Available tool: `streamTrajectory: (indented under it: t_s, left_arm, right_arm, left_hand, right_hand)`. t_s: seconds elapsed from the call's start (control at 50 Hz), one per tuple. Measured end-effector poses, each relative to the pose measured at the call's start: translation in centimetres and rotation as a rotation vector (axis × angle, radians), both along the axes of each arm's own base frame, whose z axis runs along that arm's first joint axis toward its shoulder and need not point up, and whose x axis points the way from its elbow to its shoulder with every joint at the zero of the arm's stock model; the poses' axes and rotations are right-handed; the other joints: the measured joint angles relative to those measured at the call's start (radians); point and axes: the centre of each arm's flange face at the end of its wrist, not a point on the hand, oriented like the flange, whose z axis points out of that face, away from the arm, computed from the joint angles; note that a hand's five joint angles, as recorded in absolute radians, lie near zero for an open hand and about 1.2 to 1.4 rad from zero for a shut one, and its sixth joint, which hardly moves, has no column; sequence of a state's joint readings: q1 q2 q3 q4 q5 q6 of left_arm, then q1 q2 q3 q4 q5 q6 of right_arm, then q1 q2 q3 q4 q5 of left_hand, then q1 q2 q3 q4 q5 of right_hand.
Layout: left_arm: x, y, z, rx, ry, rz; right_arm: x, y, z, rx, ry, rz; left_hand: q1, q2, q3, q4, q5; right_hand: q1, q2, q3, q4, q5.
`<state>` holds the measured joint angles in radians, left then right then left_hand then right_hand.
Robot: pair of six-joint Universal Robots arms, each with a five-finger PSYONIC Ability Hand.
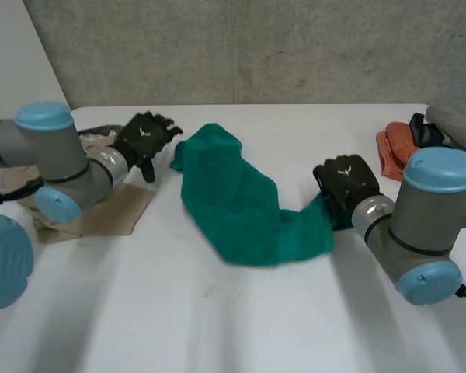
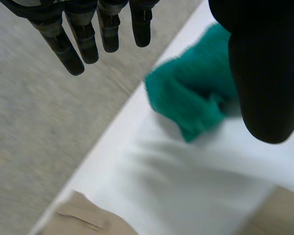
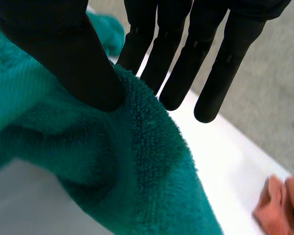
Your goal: Fold the laundry.
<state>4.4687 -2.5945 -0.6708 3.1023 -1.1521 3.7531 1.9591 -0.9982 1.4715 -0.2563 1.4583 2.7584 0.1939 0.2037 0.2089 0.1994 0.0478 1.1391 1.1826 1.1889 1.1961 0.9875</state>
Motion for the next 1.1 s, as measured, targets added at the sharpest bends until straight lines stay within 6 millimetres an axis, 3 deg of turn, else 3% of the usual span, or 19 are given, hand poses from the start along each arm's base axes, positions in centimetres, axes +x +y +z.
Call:
streamTrajectory:
  t_s: [0.1, 0.12, 0.14, 0.18, 0.2, 0.22, 0.24, 0.38, 0.5, 0.6, 0.68, 0.72, 0.76, 0.78, 0.8, 0.86, 0.94, 1.02, 1.1]
  left_arm:
    - [-0.1, -0.2, 2.1, -0.073, 0.027, 0.001]
    - [-0.1, -0.2, 2.1, -0.073, 0.027, 0.001]
    - [-0.3, -0.2, 2.5, -0.093, 0.037, -0.005]
    - [-0.6, -0.1, 2.5, -0.1, 0.041, -0.012]
    - [-1.0, 0.0, 2.5, -0.106, 0.043, -0.022]
    - [-1.2, 0.0, 2.5, -0.108, 0.043, -0.027]
    - [-1.5, 0.2, 2.4, -0.11, 0.043, -0.036]
    - [-3.7, 1.4, 1.2, -0.112, 0.005, -0.094]
    - [-5.8, 3.2, 0.1, -0.098, -0.046, -0.147]
    - [-7.7, 5.8, -0.8, -0.04, -0.082, -0.206]
    - [-8.6, 7.6, -1.2, 0.004, -0.104, -0.243]
    - [-9.3, 9.6, -1.2, 0.065, -0.122, -0.284]
    - [-9.6, 10.6, -0.9, 0.099, -0.124, -0.305]
    - [-9.7, 11.3, -0.5, 0.124, -0.119, -0.318]
    - [-9.7, 11.7, -0.1, 0.141, -0.11, -0.325]
    - [-9.7, 12.6, 1.3, 0.176, -0.078, -0.325]
    - [-8.8, 13.0, 5.0, 0.198, 0.004, -0.256]
    - [-6.7, 13.6, 10.5, 0.171, 0.092, -0.121]
    - [-4.9, 15.2, 13.8, 0.155, 0.121, -0.053]
  right_arm:
    - [0.7, 1.4, 3.8, -0.062, -0.044, 0.045]
    - [0.7, 1.4, 3.8, -0.062, -0.044, 0.045]
    - [0.8, 2.2, 5.9, -0.092, -0.065, 0.063]
    - [0.9, 2.8, 7.3, -0.109, -0.079, 0.073]
    - [1.0, 3.6, 9.0, -0.13, -0.1, 0.084]
    - [1.0, 3.7, 9.2, -0.133, -0.103, 0.086]
    - [1.1, 4.7, 11.0, -0.155, -0.13, 0.098]
    - [1.4, 9.3, 18.9, -0.247, -0.32, 0.177]
    - [1.7, 12.5, 24.2, -0.313, -0.501, 0.256]
    - [1.9, 13.6, 27.3, -0.363, -0.599, 0.295]
    - [1.9, 13.6, 28.4, -0.39, -0.629, 0.297]
    - [1.8, 13.1, 29.0, -0.41, -0.644, 0.283]
    - [1.7, 12.4, 29.3, -0.423, -0.651, 0.259]
    - [1.6, 12.0, 29.2, -0.425, -0.65, 0.243]
    - [1.6, 11.6, 29.1, -0.426, -0.648, 0.23]
    - [1.4, 10.6, 28.6, -0.422, -0.638, 0.198]
    - [0.7, 8.3, 27.1, -0.403, -0.607, 0.132]
    - [-0.6, 4.8, 24.3, -0.357, -0.553, 0.047]
    - [-1.6, 2.2, 21.6, -0.302, -0.502, -0.007]
  left_hand:
    - [0.0, 0.0, 0.0, 0.0, 0.0]
    - [0.0, 0.0, 0.0, 0.0, 0.0]
    - [0.0, 0.0, 0.0, 0.0, 0.0]
    - [0.0, 0.0, 0.0, 0.0, 0.0]
    - [0.0, 0.0, 0.0, 0.0, 0.0]
    - [0.0, 0.0, 0.0, 0.0, 0.0]
    - [0.0, 0.0, 0.0, 0.0, 0.0]
    - [0.0, 0.0, 0.0, 0.001, 0.0]
    - [0.0, 0.0, 0.0, 0.0, 0.0]
    - [0.0, 0.0, 0.0, 0.0, 0.0]
    - [0.006, 0.003, 0.002, 0.003, 0.001]
    - [0.452, 0.397, 0.37, 0.381, 0.367]
    - [0.687, 0.573, 0.565, 0.579, 0.561]
    - [0.93, 0.835, 0.808, 0.824, 0.8]
    - [0.985, 0.93, 0.917, 0.936, 0.907]
    - [0.985, 0.984, 0.968, 0.989, 0.943]
    - [0.985, 0.991, 0.975, 0.995, 0.943]
    - [0.985, 0.991, 0.975, 0.995, 0.943]
    - [0.985, 0.991, 0.975, 0.995, 0.943]
  right_hand:
    - [0.0, 0.0, 0.0, 0.0, 0.0]
    - [0.0, 0.0, 0.0, 0.0, 0.0]
    - [0.0, 0.0, 0.0, 0.001, 0.0]
    - [0.0, 0.0, 0.0, 0.001, 0.0]
    - [0.0, 0.0, 0.0, 0.001, 0.0]
    - [0.0, 0.0, 0.0, 0.001, 0.0]
    - [0.0, 0.0, 0.0, 0.002, 0.0]
    - [0.0, 0.0, 0.0, 0.002, 0.0]
    - [0.0, 0.0, 0.0, 0.002, 0.0]
    - [0.0, 0.0, 0.0, 0.002, 0.0]
    - [0.0, 0.0, 0.0, 0.002, 0.0]
    - [0.0, 0.0, 0.0, 0.002, 0.0]
    - [0.0, 0.0, 0.0, 0.002, 0.0]
    - [0.0, 0.0, 0.0, 0.002, 0.0]
    - [0.0, 0.0, 0.0, 0.002, 0.0]
    - [0.0, 0.0, 0.0, 0.002, 0.0]
    - [0.0, 0.0, 0.0, 0.002, 0.0]
    - [0.0, 0.0, 0.0, 0.002, 0.0]
    - [0.0, 0.0, 0.0, 0.002, 0.0]
